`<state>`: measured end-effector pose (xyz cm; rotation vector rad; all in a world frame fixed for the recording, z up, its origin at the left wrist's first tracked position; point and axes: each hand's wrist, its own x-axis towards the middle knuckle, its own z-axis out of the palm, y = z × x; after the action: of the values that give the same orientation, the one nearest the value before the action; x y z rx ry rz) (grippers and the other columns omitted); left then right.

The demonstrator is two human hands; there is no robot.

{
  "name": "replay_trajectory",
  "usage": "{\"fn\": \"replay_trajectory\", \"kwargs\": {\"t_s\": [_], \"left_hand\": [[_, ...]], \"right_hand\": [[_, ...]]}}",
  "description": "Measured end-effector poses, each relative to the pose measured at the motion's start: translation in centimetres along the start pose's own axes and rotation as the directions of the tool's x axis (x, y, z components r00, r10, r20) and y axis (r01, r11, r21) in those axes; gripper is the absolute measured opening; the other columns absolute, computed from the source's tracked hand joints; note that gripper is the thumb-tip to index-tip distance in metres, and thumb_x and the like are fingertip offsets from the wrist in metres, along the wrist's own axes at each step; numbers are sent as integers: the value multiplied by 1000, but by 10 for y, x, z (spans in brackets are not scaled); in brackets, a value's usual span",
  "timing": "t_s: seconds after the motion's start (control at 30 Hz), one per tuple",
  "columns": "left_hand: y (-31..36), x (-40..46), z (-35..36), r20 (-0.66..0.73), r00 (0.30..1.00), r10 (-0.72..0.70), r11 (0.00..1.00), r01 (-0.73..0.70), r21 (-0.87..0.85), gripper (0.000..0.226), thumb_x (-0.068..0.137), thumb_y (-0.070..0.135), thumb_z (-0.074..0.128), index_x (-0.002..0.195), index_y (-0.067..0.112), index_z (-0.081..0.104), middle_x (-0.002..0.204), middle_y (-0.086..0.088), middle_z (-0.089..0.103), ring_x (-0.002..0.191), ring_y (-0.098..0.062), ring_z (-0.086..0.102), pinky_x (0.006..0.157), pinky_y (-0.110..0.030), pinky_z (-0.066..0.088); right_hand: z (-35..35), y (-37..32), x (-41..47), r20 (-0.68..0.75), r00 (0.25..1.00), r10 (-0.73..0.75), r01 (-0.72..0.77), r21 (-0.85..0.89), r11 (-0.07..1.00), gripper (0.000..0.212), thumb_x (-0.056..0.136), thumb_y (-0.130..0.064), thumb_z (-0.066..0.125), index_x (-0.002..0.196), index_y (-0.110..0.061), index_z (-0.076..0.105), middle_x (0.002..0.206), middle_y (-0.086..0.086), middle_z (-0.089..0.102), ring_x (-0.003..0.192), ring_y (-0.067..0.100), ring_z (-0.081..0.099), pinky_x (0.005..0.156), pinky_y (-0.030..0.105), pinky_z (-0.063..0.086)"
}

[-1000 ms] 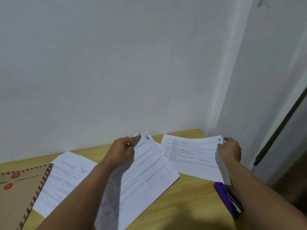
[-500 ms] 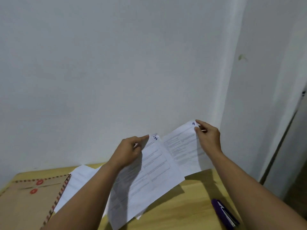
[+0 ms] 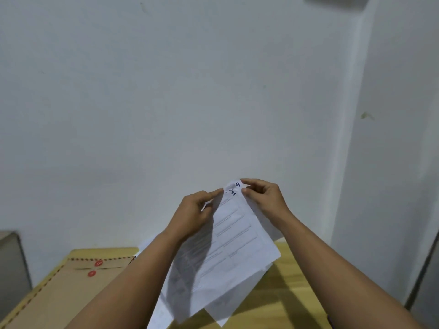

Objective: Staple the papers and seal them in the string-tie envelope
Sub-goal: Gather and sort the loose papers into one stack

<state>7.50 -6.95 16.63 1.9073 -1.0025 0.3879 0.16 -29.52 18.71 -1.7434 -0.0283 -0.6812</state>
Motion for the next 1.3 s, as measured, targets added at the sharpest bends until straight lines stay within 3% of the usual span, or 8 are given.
{"fn": "replay_trajectory", "kwargs": {"t_s": [0.37,0.53,0.67,0.8,0.93,1.03,1.1,1.3], "left_hand": [[-6,-10,-24,-49,998,-32,999,33,18,55,93,2,58,133,39,65,78,19,60,68,-4,49,67,-15,39],[-13,-12,-25,-59,998,-28,998,30,47,52,95,7,60,133,42,64,82,8,63,73,-9,53,70,-24,45],[-17,-15,-23,-65,997,-37,997,41,72,51,95,8,60,134,41,63,81,10,61,74,-9,54,69,-21,44],[-21,-18,-22,-81,996,-45,993,54,110,52,96,13,61,137,45,58,104,16,61,93,-3,56,76,-19,45],[-23,-18,-27,-79,990,-115,983,125,138,54,99,29,58,147,48,44,128,20,57,111,-2,56,91,-27,50],[-22,-16,-32,-9,982,-187,982,187,27,49,99,25,57,143,44,52,98,11,74,87,-8,66,80,-31,56],[-18,-13,-35,9,982,-189,982,189,12,46,97,19,56,135,45,60,87,7,74,77,-10,66,71,-30,55],[-22,-8,-44,24,959,-283,959,283,0,45,97,17,55,131,45,64,91,12,76,83,-4,71,77,-30,61]], "right_hand": [[39,-17,-16,144,985,99,-126,192,973,20,101,-10,67,109,-20,82,103,5,82,89,16,77,78,30,61],[47,-8,-14,118,989,94,-114,175,978,19,102,-17,67,110,-23,83,110,1,81,106,21,76,98,40,60],[51,-2,-16,106,993,54,-68,130,989,24,92,-12,80,113,-23,82,93,9,77,92,11,73,97,24,55],[52,0,-15,112,993,47,-61,124,990,27,90,-8,81,113,-22,81,87,6,72,86,10,71,93,20,55],[52,0,-14,123,991,53,-71,151,986,28,89,-9,83,113,-21,81,87,6,76,88,10,73,93,20,56],[52,-1,-12,113,991,65,-81,143,986,27,88,-9,83,112,-21,81,91,13,78,88,10,74,92,21,56],[53,-1,-11,101,993,55,-66,108,992,26,90,-9,82,113,-23,81,90,9,77,87,8,74,88,19,56],[52,12,-13,148,985,83,-86,13,996,28,96,-9,73,121,-22,77,84,8,73,81,17,73,85,29,60]]}}
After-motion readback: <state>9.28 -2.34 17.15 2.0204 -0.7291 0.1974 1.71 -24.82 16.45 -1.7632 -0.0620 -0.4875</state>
